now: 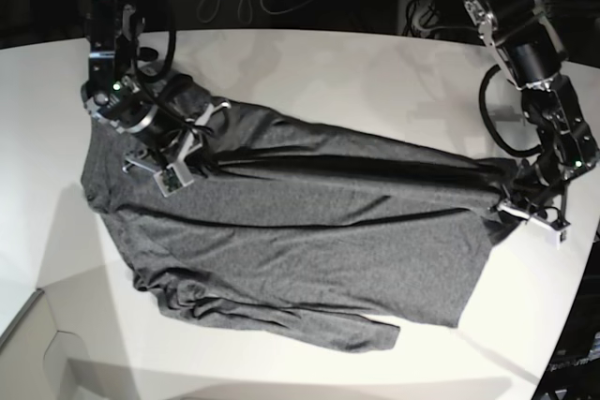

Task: Layout the t-shirt on the table in an organized manner, then fold the t-shirt properly
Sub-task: 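Release the right gripper and move it along the shirt edge, then grasp the shirt edge with the right gripper and pull it outward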

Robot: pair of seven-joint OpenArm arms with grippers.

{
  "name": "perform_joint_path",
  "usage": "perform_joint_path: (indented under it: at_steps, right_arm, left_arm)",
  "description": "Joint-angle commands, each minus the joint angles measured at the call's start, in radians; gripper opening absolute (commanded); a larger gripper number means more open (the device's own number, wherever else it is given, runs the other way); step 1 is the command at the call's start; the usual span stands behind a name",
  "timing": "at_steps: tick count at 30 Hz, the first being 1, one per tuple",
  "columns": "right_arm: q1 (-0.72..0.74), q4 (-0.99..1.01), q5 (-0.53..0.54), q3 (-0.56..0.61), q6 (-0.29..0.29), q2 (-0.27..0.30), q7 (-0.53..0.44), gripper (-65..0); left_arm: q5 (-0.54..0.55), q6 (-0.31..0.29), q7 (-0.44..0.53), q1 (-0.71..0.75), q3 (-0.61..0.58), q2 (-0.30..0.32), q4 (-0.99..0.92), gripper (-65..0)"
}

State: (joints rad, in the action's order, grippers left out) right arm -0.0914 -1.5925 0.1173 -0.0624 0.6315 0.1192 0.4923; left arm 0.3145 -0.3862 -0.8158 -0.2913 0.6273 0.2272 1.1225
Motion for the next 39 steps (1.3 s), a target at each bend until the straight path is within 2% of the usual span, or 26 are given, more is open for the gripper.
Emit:
perform_joint_path:
  at_steps: [1,5,13,14,16,19,22,26,31,39]
  right_arm:
    - [0.034,0.005,0.011,-0.003,0.003,0.007,-0.017,-65.0]
    - [0.068,0.076,0.011,-0.003,0.003,0.007,-0.017,-65.0]
    - [0.068,0.082,0.011,-0.001,0.003,0.007,-0.017,-65.0]
    - [0.066,0.082,0.011,-0.001,0.003,0.007,-0.017,-62.8]
    - [0.063,0.080,0.011,-0.001,0.003,0.009,-0.017,-56.3]
    - [0.055,0.047,0.011,-0.003,0.003,0.033,-0.017,-46.5]
    - [0.012,-0.047,0.012,-0.023,0.003,0.037,-0.017,-40.0]
    - [-0.077,-0.139,0.012,-0.109,0.003,0.032,-0.016,-37.9]
    - [-0.204,-0.151,0.014,-0.181,0.003,0.030,-0.020,-37.6]
    - [-0.331,-0.171,0.015,-0.187,0.003,0.029,-0.022,-37.5]
  left_arm:
    - [0.010,-0.003,0.037,-0.026,0.003,0.018,0.011,-64.9]
    - [0.010,-0.003,0.063,-0.036,0.001,0.019,-0.020,-64.9]
    - [0.010,-0.003,0.108,-0.059,0.001,0.018,-0.108,-64.8]
    - [0.010,-0.003,0.108,-0.061,0.001,0.018,-0.111,-63.6]
    - [0.010,-0.003,0.108,-0.070,0.001,0.018,-0.117,-58.4]
    - [0.010,-0.003,0.108,-0.072,0.001,0.019,-0.117,-46.0]
    - [0.010,-0.003,0.108,-0.072,0.001,0.018,-0.117,-37.8]
    - [0.010,-0.007,0.109,-0.072,0.003,0.016,-0.117,-37.4]
    - [0.010,-0.007,0.111,-0.072,0.003,0.016,-0.117,-37.4]
    - [0.010,-0.007,0.111,-0.073,0.003,0.014,-0.117,-37.4]
